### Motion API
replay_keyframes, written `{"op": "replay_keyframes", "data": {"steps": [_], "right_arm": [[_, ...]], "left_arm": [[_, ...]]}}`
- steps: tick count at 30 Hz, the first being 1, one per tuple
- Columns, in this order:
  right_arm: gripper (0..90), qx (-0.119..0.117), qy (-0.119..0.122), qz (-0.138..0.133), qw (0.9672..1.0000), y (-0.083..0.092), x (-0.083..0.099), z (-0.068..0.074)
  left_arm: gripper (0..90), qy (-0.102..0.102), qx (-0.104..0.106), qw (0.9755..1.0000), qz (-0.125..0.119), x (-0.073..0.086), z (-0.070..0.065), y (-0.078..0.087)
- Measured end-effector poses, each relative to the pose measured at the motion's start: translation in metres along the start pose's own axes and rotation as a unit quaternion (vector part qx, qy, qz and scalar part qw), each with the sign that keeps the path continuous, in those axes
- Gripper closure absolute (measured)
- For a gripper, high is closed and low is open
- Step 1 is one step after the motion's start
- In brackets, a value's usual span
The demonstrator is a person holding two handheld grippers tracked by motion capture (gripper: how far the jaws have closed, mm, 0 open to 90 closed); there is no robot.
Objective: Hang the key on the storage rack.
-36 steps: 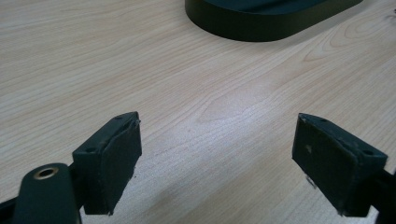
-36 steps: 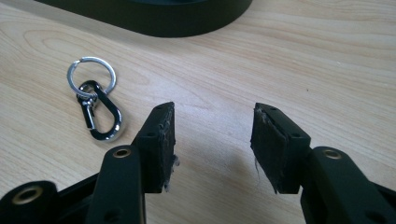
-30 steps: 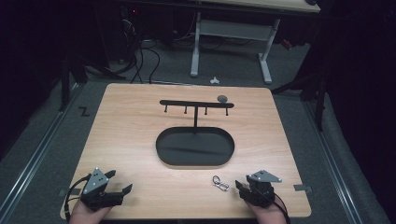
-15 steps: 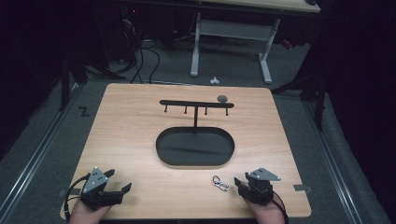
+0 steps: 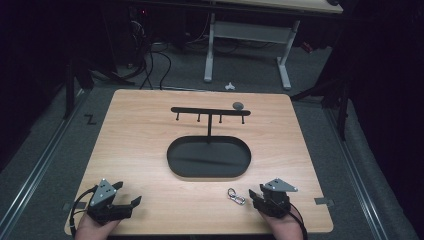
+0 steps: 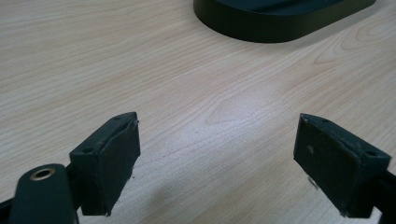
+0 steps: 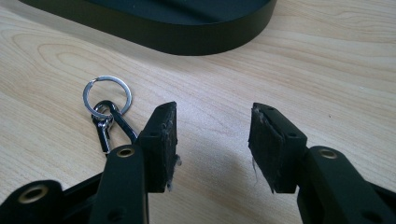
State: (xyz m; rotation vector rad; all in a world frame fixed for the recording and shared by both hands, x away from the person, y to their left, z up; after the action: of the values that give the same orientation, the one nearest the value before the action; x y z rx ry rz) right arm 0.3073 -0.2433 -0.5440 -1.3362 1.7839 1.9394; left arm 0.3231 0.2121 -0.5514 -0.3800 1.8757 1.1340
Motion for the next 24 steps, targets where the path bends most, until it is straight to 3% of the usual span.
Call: {"op": "replay_keyframes", "data": {"steps": [6,18,24], "right_arm": [[53.8,0.004,-0.008,0.006,0.9999,-0.001,0.001,-0.004],[54.0,0.023,-0.018,0.023,0.9993,0.004,0.007,-0.013],[51.8,0.017,-0.020,0.037,0.9990,0.003,0.009,-0.015]], "left_arm": [[15.0,0.006,-0.003,0.9999,-0.011,-0.002,0.002,0.003],[13.6,-0.001,0.007,1.0000,-0.006,-0.002,-0.001,0.003],[11.7,0.003,0.002,1.0000,-0.004,-0.002,0.000,0.002]]}}
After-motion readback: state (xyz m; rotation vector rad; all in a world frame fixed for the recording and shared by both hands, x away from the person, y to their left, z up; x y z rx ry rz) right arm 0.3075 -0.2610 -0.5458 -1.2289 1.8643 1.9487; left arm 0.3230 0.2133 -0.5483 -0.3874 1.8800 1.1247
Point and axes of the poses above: each handheld gripper's, and its own axes: y roughly backward along the jaws, x roughly out of its underside, z roughly to its left, the point moved 5 cm from there along -y, roughly forward along the jaws, and after that the axes turned 10 degrees about y, right-handed, at the moved point
